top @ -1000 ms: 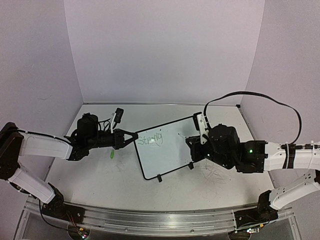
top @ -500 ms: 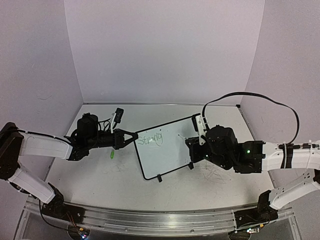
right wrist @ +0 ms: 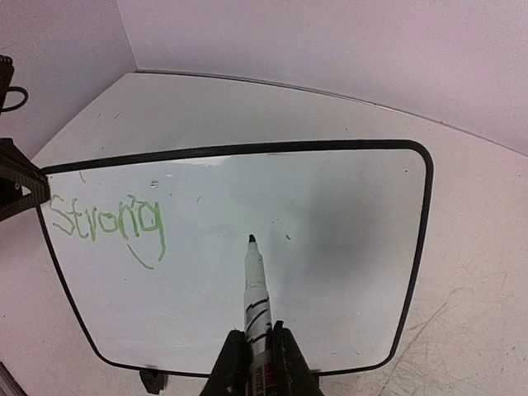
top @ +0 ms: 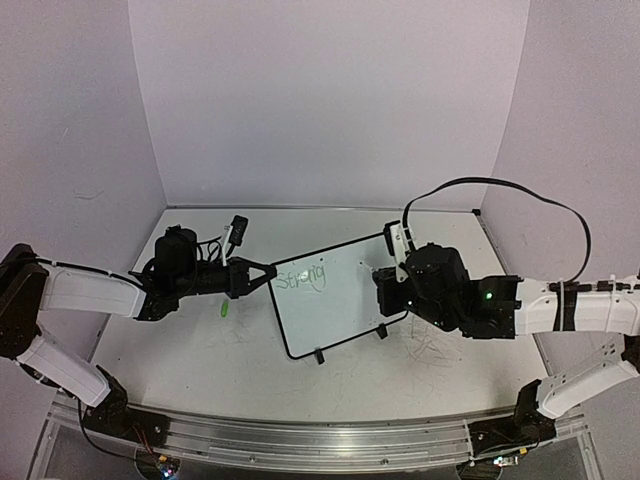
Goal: Write a sentence on the whiteboard
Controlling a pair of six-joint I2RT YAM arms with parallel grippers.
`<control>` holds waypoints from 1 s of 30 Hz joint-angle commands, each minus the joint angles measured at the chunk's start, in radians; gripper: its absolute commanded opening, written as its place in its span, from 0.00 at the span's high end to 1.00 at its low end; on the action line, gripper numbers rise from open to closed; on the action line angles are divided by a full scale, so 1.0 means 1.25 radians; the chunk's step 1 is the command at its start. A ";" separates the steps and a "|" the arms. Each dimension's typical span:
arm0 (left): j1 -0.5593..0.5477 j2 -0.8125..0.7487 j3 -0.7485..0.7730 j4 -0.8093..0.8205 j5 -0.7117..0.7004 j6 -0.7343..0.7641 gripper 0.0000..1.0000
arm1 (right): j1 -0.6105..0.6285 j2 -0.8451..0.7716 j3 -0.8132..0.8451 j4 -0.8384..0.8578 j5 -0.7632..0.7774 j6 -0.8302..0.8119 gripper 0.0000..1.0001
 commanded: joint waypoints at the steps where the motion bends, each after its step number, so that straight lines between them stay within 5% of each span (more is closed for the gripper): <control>1: 0.005 0.008 0.023 -0.012 -0.016 0.009 1.00 | -0.018 -0.004 0.027 0.036 -0.023 -0.039 1.00; 8: 0.004 0.007 0.019 -0.017 -0.019 0.012 1.00 | -0.039 -0.015 0.022 0.070 -0.019 -0.146 1.00; 14: 0.005 0.006 0.019 -0.020 -0.020 0.010 1.00 | -0.059 0.010 0.037 0.112 -0.166 -0.237 1.00; 30: 0.005 0.018 0.030 -0.029 -0.019 0.014 1.00 | -0.065 0.104 0.083 0.141 -0.152 -0.230 1.00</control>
